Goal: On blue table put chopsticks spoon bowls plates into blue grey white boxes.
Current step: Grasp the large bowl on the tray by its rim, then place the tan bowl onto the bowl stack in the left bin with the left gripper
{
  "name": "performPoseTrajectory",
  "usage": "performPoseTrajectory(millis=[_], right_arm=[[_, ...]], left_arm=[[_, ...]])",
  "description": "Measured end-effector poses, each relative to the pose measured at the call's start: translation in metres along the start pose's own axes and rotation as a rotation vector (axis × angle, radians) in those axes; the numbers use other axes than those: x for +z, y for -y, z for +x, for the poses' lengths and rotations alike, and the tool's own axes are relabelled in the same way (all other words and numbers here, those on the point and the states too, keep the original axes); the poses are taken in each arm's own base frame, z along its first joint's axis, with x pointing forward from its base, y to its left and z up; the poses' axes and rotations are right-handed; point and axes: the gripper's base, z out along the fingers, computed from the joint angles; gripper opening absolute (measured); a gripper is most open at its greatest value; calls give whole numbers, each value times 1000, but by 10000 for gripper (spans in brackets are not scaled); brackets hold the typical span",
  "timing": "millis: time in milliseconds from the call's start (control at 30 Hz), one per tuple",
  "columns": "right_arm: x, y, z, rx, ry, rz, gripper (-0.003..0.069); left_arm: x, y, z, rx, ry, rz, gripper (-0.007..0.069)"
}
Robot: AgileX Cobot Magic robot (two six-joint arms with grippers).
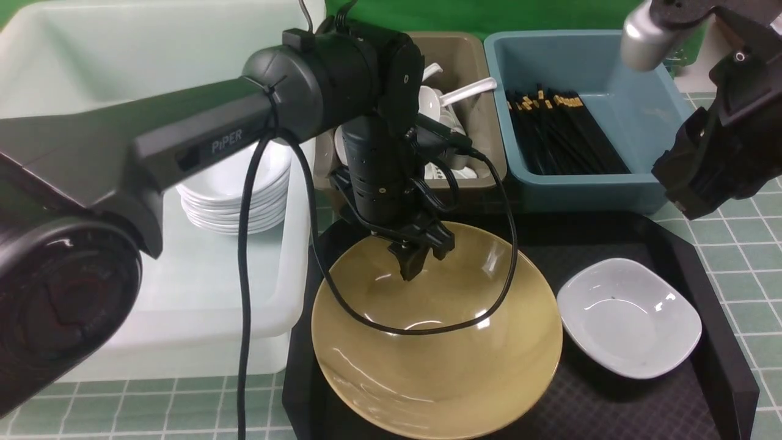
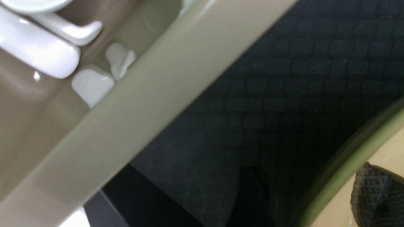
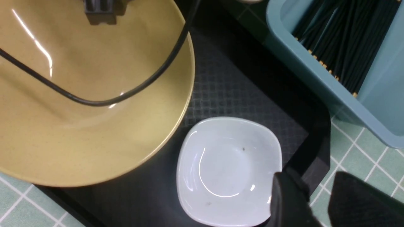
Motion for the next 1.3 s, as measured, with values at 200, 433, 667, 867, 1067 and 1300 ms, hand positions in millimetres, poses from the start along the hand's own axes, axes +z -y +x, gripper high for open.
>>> performPoseTrajectory(millis=[200, 433, 667, 867, 1067, 1300], right_arm=[[0, 0, 0, -1, 0, 0, 236], [0, 0, 0, -40, -3, -1, 236], [0, 0, 0, -53, -1, -1, 133], [-23, -15, -17, -137, 102, -45, 36], [-62, -47, -38, -263, 265, -113, 36], [-86, -89, -60, -422, 390, -201, 36]], left_arm=[[0, 2, 0, -24, 5, 28, 337], [-3, 6, 2, -63, -14, 69, 75], [-37, 13, 5, -72, 80, 95, 11], [-107, 12, 26, -59, 226, 33, 6], [-155, -12, 51, -153, 350, 100, 6], [-223, -83, 126, -389, 566, 66, 6]])
